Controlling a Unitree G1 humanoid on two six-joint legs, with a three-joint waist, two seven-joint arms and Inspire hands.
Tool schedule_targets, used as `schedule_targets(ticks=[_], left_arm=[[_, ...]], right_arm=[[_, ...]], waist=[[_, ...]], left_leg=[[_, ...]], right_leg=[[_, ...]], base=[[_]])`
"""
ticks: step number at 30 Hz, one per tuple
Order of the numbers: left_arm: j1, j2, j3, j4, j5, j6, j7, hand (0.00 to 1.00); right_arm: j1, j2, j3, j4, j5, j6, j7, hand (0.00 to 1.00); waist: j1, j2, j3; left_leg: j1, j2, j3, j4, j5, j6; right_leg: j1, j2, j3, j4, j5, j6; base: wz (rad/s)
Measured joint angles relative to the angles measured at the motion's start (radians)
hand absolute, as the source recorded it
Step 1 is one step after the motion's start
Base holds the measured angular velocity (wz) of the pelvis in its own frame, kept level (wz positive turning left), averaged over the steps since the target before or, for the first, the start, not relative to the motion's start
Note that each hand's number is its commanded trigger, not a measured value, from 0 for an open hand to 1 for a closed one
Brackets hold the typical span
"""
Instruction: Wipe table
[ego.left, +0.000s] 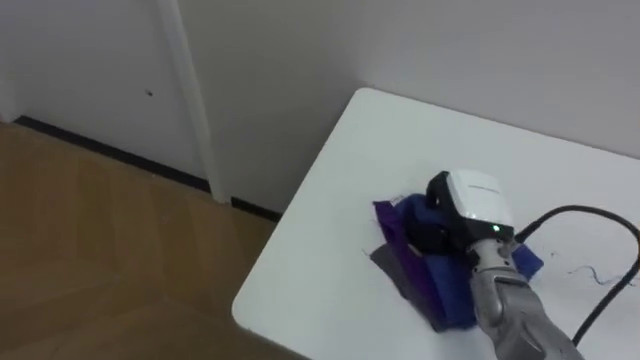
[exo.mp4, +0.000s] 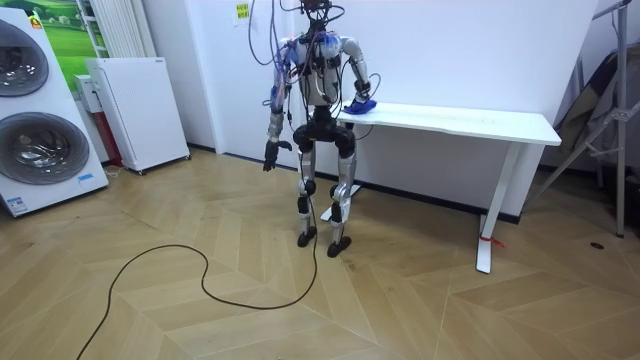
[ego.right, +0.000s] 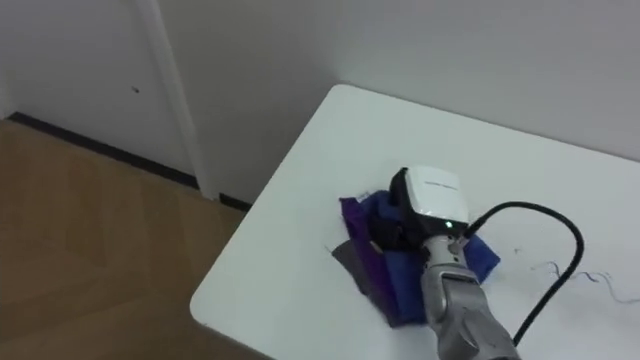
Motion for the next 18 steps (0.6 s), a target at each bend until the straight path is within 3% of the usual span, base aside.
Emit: schedule_targets(ticks=[4, 6, 8, 10, 12, 14, 15, 18], left_arm=[[0.000, 0.005, 0.002, -0.004, 0.002, -0.006, 0.000, 0.00], [0.000, 0.005, 0.002, -0.004, -0.001, -0.016, 0.000, 0.00], [0.005, 0.006, 0.011, -0.011, 0.000, -0.024, 0.000, 0.00], [0.006, 0.009, 0.027, -0.014, 0.001, -0.023, 0.000, 0.00], [0.007, 0.009, 0.066, -0.014, 0.018, -0.024, 0.008, 0.00], [0.008, 0.016, 0.081, -0.001, 0.022, -0.024, 0.017, 0.00], [0.014, 0.014, 0.100, 0.002, 0.022, -0.024, 0.019, 0.00], [0.019, 0.012, 0.119, 0.014, 0.041, -0.025, 0.031, 0.00]], right_arm=[[-0.017, -0.013, -0.036, 0.066, 0.083, -0.059, 0.000, 1.00], [-0.017, -0.016, -0.088, 0.117, 0.143, -0.094, 0.000, 1.00], [-0.013, -0.025, -0.139, 0.140, 0.164, -0.103, 0.000, 1.00], [0.020, -0.048, -0.179, 0.156, 0.187, -0.124, -0.014, 1.00], [0.077, -0.068, -0.253, 0.174, 0.220, -0.148, -0.049, 1.00], [0.107, -0.084, -0.285, 0.220, 0.256, -0.167, -0.080, 1.00], [0.121, -0.087, -0.327, 0.250, 0.263, -0.179, -0.089, 1.00], [0.155, -0.094, -0.438, 0.316, 0.302, -0.191, -0.124, 1.00]], waist=[[-0.017, 0.002, 0.0001], [-0.052, 0.009, -0.0043], [-0.068, 0.012, -0.0071], [-0.089, 0.014, -0.0085], [-0.096, 0.012, -0.0176], [-0.113, 0.008, -0.0203], [-0.126, 0.005, -0.0269], [-0.154, 0.001, -0.0284]], left_leg=[[-0.009, -0.001, -0.003, 0.000, 0.000, 0.000], [-0.015, -0.003, 0.000, 0.004, 0.000, 0.001], [-0.016, -0.006, 0.008, 0.005, 0.002, 0.003], [-0.017, -0.013, 0.009, 0.003, 0.004, 0.008], [-0.015, -0.015, 0.016, 0.001, 0.005, 0.009], [0.000, -0.016, 0.017, -0.002, 0.005, 0.010], [0.004, -0.016, 0.017, -0.001, 0.004, 0.011], [0.017, -0.015, 0.016, -0.003, 0.001, 0.013]], right_leg=[[0.001, -0.001, -0.009, -0.002, -0.001, 0.001], [0.001, -0.005, -0.017, 0.000, -0.001, 0.002], [0.000, -0.009, -0.014, -0.002, -0.003, 0.006], [0.001, -0.016, -0.011, 0.000, -0.010, 0.016], [0.002, -0.018, -0.002, -0.001, -0.011, 0.017], [0.019, -0.019, 0.000, -0.001, -0.011, 0.017], [0.026, -0.018, -0.002, -0.001, -0.011, 0.017], [0.042, -0.018, 0.002, -0.002, -0.011, 0.017]], base=[[0.11], [0.21], [0.07], [0.06], [-0.02], [0.00], [0.04], [0.01]])
